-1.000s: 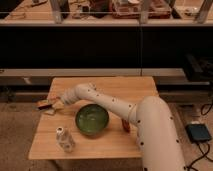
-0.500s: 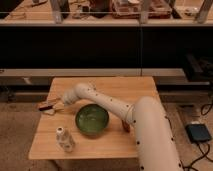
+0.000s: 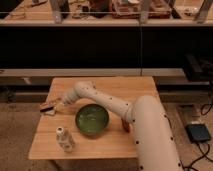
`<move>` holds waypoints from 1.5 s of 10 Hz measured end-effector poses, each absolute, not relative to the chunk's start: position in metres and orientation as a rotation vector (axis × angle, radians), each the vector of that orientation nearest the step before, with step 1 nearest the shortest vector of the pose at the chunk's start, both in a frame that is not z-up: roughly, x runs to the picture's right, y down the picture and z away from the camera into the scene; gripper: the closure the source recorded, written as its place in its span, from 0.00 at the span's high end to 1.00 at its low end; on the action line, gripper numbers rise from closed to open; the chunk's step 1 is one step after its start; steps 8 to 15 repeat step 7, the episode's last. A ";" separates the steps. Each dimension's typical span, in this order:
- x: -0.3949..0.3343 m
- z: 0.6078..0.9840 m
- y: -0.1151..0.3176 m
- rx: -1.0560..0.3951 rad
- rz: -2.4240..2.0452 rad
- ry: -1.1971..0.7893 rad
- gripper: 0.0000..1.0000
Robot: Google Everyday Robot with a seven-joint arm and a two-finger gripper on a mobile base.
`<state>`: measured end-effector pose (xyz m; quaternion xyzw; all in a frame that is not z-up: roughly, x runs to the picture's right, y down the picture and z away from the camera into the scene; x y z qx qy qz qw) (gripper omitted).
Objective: Place the eraser on the white sponge
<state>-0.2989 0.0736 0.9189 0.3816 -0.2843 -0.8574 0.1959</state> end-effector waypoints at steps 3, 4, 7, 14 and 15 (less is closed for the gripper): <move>-0.297 0.907 0.062 1.093 -2.424 -0.790 0.80; -0.296 0.900 0.059 1.103 -2.451 -0.802 0.80; -0.284 0.887 0.064 1.072 -2.562 -0.889 0.80; -0.284 0.887 0.064 1.072 -2.562 -0.889 0.80; -0.284 0.887 0.064 1.072 -2.562 -0.889 0.80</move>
